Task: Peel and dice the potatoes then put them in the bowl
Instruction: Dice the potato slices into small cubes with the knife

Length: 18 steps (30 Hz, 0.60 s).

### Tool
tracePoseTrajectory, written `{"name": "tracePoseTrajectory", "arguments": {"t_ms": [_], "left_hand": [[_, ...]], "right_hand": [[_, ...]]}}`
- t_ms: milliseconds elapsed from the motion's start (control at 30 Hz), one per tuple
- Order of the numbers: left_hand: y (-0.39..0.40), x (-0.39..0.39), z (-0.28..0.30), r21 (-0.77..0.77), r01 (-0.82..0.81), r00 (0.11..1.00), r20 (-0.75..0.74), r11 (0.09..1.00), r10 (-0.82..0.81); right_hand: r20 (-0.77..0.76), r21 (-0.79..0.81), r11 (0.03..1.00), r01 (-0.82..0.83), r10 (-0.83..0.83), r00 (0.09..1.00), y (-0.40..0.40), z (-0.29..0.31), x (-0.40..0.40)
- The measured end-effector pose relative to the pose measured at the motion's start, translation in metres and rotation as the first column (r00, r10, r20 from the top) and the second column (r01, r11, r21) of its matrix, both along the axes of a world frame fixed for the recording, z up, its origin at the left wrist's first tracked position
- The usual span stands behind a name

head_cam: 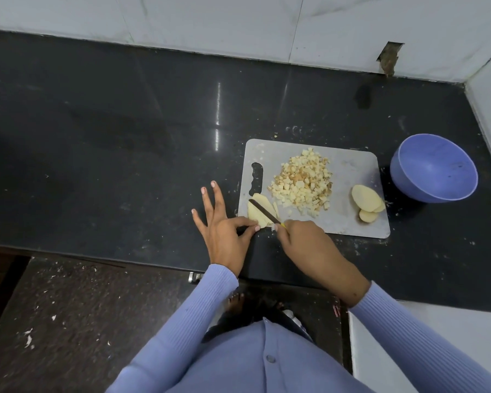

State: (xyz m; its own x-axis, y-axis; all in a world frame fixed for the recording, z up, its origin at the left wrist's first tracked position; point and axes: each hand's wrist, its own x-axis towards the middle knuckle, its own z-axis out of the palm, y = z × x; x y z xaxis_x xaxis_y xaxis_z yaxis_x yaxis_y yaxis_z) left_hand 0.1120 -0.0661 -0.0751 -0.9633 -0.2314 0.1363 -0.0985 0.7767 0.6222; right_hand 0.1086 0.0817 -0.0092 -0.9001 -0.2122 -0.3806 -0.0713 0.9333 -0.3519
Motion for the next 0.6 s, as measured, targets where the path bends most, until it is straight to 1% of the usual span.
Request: {"name": "tracePoseTrajectory", "arguments": {"t_ms": [133, 267, 367, 500, 600], "left_hand": [[-0.002, -0.002, 0.002, -0.006, -0.015, 1.0, 0.012, 1.0, 0.015], [-0.005, -0.004, 0.002, -0.088, -0.003, 1.0, 0.025, 0.996, 0.005], [-0.005, -0.003, 0.002, -0.123, 0.011, 1.0, 0.029, 0.992, -0.008], [-0.005, -0.003, 0.001, -0.122, 0.032, 0.999, 0.023, 0.992, -0.03], [-0.006, -0.002, 0.0, -0.105, 0.038, 0.999, 0.02, 0.994, -0.036]], "right_hand": [[-0.004, 0.02, 1.0, -0.018, 0.018, 1.0, -0.009, -0.01, -0.004], [0.008, 0.049, 0.999, 0.0, -0.001, 1.0, -0.011, -0.018, 0.001], [0.046, 0.101, 0.995, 0.009, -0.014, 0.999, -0.008, -0.019, 0.009], [0.046, 0.202, 0.979, -0.034, 0.025, 0.999, 0.011, -0.017, 0.028], [0.073, 0.218, 0.975, -0.052, 0.037, 0.997, 0.023, -0.013, 0.034]]}}
